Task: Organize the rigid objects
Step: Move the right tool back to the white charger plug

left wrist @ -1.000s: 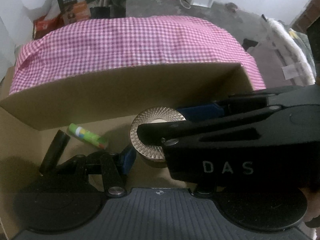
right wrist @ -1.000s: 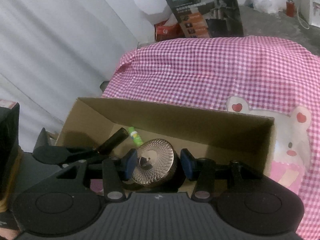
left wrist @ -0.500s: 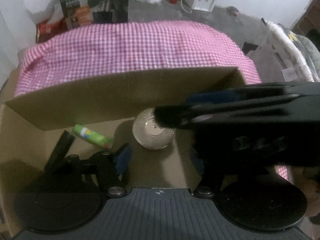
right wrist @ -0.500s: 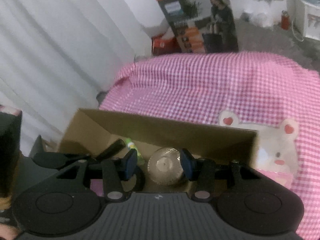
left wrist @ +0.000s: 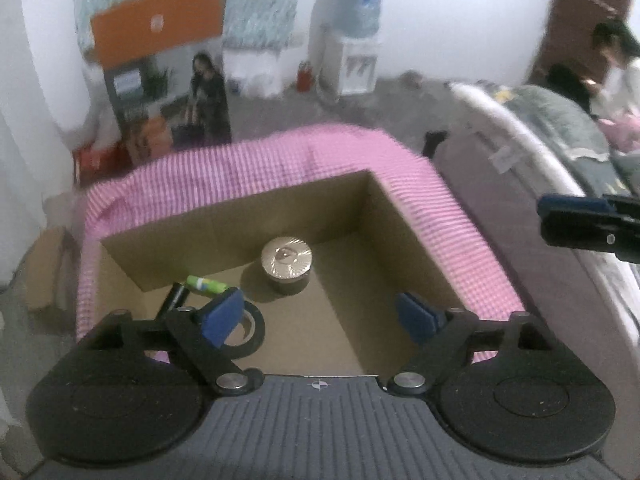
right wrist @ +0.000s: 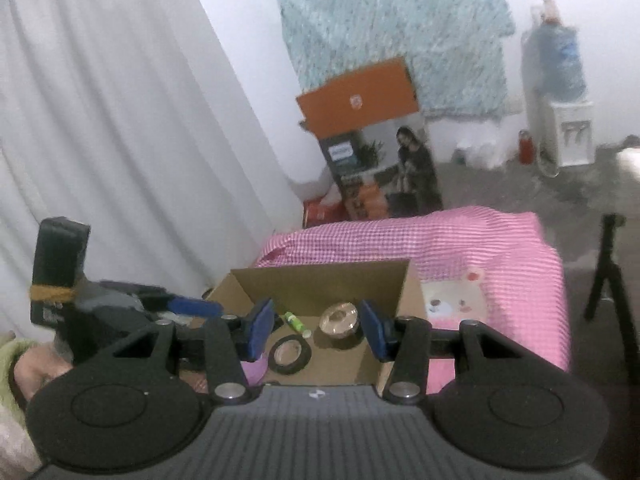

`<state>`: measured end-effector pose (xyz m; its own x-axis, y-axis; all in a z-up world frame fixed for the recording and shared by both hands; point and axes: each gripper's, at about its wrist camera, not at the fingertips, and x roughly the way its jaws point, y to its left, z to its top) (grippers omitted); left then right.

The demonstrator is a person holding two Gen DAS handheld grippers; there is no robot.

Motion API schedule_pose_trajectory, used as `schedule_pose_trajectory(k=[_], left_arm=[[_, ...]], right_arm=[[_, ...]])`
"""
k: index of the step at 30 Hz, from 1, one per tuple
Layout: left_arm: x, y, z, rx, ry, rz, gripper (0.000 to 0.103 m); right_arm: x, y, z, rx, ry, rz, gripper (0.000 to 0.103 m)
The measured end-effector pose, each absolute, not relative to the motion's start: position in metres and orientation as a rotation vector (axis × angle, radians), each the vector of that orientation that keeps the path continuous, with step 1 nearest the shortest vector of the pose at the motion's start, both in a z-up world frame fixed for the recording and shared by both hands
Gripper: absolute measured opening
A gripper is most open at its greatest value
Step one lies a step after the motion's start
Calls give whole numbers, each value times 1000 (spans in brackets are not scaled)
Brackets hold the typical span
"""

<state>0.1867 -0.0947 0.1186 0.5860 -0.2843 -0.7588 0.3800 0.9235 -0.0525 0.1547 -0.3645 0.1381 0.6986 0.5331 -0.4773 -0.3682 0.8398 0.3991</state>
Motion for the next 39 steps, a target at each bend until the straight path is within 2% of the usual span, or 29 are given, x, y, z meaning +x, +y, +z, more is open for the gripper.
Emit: schedule_pose_trajectory(k=[5,7,16,29,33,39], left_arm=[[132,-78,127,158,764,-427,95],[111,-71,121,177,745,-440,96],[61,-60,52,240,807,-468,95],[68,-70,-1,283,901,-516,76],[76,-74,-10,302,921,-491,70],[81,-77,-13,304,940,-469,70]], right_arm=[[91,-374,126,296,599,495,52],[74,-372,112,321,614,503,52],[72,-335,38,512,759,590,52],[123,-277,-2,507,901,620,49],[133,-271,-13,505,942,626,42],[145,-260,-23,488,978,643,38]])
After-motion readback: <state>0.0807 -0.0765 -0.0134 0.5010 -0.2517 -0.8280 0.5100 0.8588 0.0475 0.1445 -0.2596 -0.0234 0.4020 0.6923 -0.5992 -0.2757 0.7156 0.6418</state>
